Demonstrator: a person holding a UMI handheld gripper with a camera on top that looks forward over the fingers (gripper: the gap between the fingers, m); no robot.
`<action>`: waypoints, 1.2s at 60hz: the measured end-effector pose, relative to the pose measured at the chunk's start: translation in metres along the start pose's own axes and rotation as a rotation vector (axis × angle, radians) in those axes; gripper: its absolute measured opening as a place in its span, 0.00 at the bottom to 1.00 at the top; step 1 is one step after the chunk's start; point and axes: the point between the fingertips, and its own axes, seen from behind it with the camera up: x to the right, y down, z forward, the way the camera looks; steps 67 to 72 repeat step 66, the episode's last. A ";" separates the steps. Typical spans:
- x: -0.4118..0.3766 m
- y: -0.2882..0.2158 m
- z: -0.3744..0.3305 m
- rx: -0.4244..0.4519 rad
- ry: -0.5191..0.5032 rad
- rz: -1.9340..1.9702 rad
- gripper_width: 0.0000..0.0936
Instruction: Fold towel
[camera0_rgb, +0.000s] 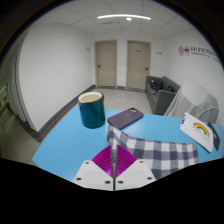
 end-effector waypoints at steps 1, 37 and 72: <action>0.009 -0.006 -0.005 0.012 0.009 0.003 0.01; 0.277 0.073 -0.055 -0.153 0.287 0.219 0.22; 0.180 0.042 -0.228 0.001 0.294 0.248 0.90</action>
